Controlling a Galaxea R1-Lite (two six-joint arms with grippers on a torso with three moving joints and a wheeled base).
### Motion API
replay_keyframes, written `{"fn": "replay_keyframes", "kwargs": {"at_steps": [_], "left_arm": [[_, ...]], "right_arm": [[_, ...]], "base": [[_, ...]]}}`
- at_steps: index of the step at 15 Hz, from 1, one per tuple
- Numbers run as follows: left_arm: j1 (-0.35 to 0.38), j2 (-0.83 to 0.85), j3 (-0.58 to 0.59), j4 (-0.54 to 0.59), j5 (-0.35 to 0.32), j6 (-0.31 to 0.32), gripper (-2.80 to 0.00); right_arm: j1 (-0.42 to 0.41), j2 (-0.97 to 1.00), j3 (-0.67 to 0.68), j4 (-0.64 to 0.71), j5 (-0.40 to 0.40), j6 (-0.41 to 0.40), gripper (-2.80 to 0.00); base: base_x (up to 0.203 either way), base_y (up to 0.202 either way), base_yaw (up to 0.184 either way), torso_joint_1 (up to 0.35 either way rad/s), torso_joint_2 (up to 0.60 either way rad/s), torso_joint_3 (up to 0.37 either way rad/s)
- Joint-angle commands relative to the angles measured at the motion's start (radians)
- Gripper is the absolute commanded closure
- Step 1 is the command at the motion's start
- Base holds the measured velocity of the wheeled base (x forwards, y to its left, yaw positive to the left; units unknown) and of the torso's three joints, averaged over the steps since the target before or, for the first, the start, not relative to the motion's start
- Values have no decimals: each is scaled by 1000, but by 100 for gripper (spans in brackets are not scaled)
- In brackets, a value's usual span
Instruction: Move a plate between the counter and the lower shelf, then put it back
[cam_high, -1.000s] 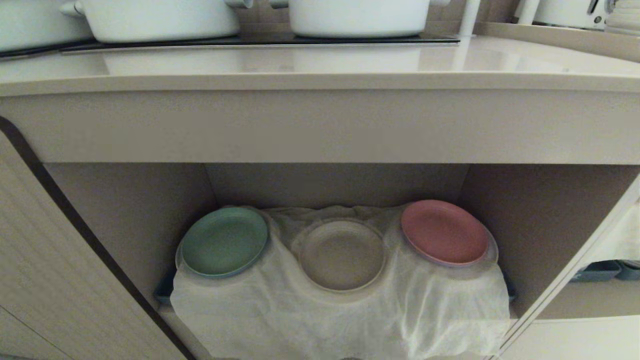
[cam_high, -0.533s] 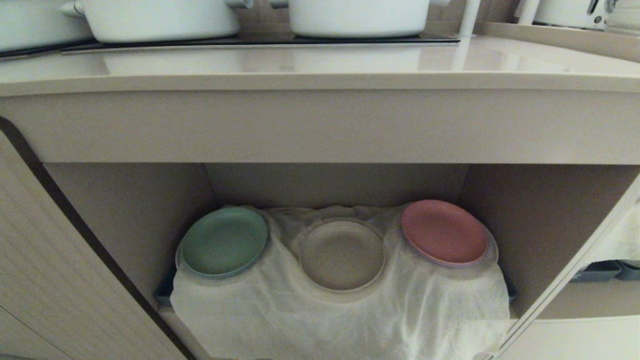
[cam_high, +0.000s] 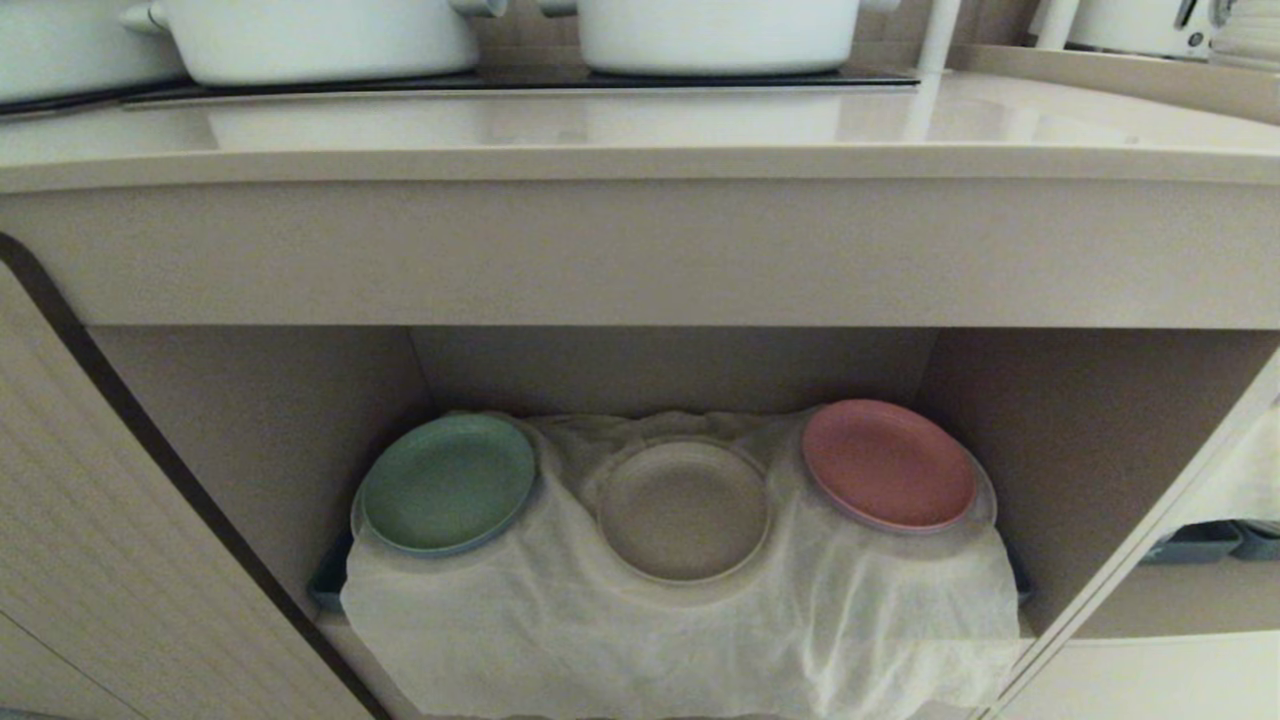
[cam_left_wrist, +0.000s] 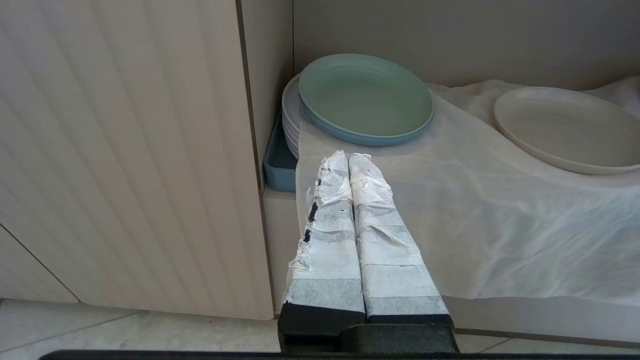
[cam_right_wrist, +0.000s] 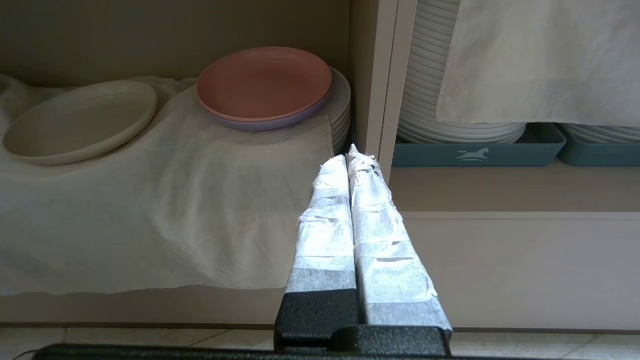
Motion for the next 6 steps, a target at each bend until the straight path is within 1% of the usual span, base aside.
{"fn": "replay_keyframes", "kwargs": {"at_steps": [1,6], "left_arm": [[1,0,0,-1,0,-2,0],[1,0,0,-1,0,-2,0]], "right_arm": [[0,2,0,1,-7,1,0],[0,2,0,-2,-7,13,0]], "base": [[0,0,0,0,0,0],[0,0,0,0,0,0]]}}
